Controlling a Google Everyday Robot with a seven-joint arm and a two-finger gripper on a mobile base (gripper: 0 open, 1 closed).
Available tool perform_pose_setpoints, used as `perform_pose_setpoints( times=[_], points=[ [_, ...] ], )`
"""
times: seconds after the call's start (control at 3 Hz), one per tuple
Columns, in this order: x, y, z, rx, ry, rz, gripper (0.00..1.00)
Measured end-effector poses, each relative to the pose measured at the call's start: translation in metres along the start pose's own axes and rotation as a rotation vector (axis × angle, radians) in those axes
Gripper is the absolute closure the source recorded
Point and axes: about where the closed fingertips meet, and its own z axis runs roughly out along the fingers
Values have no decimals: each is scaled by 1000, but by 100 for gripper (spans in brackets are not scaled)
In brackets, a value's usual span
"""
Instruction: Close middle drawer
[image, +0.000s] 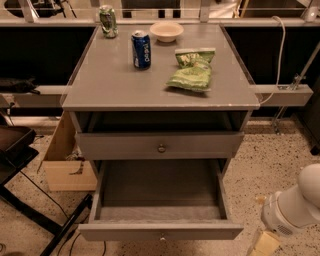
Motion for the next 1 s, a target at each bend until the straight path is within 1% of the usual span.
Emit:
perform_pose_setpoints(
  times=[0.33,0.67,1.0],
  points=[
    [9,1,25,1,-29,-10,19],
    [26,10,83,-42,-109,10,43],
    [36,16,148,-74,-221,21,66]
  ],
)
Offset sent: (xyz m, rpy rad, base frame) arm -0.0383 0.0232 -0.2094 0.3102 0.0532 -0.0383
